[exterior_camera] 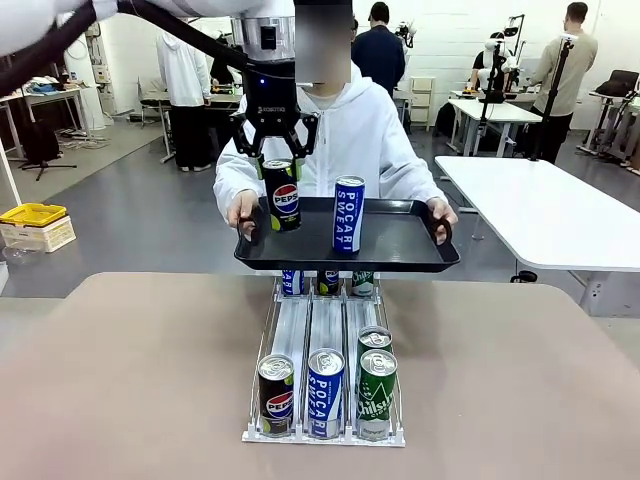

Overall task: Retrieve and hand over the desired beverage to the person.
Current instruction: Place the picked can on the Handle tray extended by the person.

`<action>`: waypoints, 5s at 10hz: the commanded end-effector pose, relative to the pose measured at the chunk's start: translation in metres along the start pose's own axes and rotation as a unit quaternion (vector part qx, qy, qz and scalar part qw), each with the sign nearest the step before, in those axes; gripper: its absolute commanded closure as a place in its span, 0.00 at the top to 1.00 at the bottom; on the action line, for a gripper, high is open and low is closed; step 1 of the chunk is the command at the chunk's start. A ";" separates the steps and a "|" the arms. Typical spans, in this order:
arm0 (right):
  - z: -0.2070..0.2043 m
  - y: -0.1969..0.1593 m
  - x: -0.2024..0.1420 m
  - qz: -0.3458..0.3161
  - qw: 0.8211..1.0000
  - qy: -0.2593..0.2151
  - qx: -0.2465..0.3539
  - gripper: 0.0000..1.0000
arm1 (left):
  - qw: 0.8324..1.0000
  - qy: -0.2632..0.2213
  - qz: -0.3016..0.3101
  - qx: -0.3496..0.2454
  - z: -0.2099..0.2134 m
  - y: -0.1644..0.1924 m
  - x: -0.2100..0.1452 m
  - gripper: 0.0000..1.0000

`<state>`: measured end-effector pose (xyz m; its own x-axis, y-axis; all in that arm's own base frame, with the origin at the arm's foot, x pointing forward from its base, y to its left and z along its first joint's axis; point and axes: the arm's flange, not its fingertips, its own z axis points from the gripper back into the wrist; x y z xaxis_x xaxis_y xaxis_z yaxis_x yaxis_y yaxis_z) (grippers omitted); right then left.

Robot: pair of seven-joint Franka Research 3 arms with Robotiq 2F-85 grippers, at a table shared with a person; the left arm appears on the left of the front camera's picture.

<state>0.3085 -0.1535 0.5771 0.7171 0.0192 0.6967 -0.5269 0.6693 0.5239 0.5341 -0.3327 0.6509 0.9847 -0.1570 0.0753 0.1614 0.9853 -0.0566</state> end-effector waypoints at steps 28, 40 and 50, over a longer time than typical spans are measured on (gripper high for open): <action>-0.002 -0.001 0.003 0.005 1.000 -0.015 0.015 1.00 | 0.987 -0.080 -0.117 -0.074 0.024 0.143 -0.183 1.00; -0.002 -0.001 0.003 0.005 1.000 -0.015 0.015 1.00 | 0.974 -0.197 -0.056 -0.094 0.036 0.193 -0.278 1.00; -0.002 -0.001 0.003 0.005 1.000 -0.015 0.015 1.00 | 0.974 -0.197 -0.056 -0.094 0.036 0.193 -0.278 1.00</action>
<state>0.3088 -0.1533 0.5766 0.7177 0.0206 0.6960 -0.5278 0.6682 0.5245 0.2924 -0.0976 0.6573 0.8656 -0.1793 0.4676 0.3048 0.9294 -0.2080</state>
